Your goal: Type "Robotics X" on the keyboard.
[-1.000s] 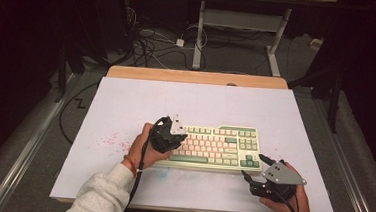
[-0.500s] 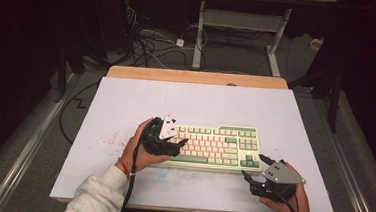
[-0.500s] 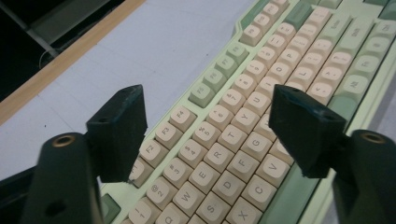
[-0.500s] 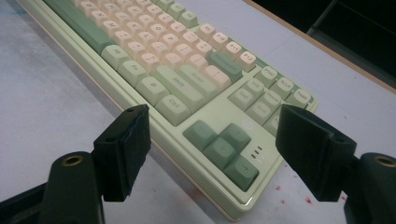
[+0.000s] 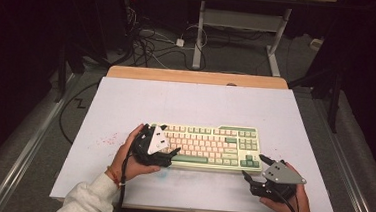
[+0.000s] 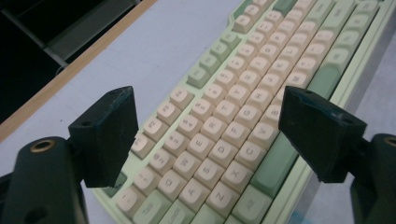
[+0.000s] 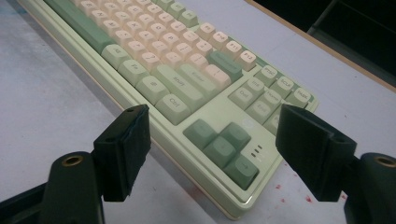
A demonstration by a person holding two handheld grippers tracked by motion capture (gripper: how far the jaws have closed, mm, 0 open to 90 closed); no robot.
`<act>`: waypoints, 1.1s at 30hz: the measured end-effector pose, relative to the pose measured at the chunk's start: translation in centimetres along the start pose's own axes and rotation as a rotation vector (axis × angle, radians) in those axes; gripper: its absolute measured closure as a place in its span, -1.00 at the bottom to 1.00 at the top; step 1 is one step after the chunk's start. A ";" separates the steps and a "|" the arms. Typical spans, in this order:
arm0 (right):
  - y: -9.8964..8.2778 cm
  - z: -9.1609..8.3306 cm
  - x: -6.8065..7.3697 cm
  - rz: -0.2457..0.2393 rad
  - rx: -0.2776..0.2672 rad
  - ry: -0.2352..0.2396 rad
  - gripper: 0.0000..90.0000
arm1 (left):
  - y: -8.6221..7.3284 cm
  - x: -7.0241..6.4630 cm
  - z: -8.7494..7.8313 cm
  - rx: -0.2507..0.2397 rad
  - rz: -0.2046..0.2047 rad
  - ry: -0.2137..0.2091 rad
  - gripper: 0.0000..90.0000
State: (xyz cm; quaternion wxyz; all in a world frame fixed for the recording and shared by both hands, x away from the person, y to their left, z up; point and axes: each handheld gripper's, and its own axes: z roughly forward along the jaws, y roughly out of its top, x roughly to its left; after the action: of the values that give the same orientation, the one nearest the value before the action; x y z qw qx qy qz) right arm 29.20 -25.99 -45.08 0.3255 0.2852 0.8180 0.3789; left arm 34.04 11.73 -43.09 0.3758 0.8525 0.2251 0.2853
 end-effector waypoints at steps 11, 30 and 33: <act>0.1 0.0 0.0 0.000 -0.001 0.001 -0.41 | -2.4 -0.1 -1.5 0.024 0.020 0.032 -0.59; 0.2 0.2 0.0 0.005 0.003 0.006 -0.40 | -6.6 0.2 -3.1 0.091 -0.059 0.045 -0.62; 0.4 0.3 0.0 0.013 0.000 0.011 -0.39 | -7.1 0.1 -3.4 0.101 -0.068 0.048 -0.62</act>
State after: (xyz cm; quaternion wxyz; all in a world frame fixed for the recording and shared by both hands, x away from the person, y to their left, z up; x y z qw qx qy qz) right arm 29.50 -25.66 -44.95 0.3185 0.2882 0.8181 0.3824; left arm 30.63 17.90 -46.62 0.3363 0.8551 0.2770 0.2810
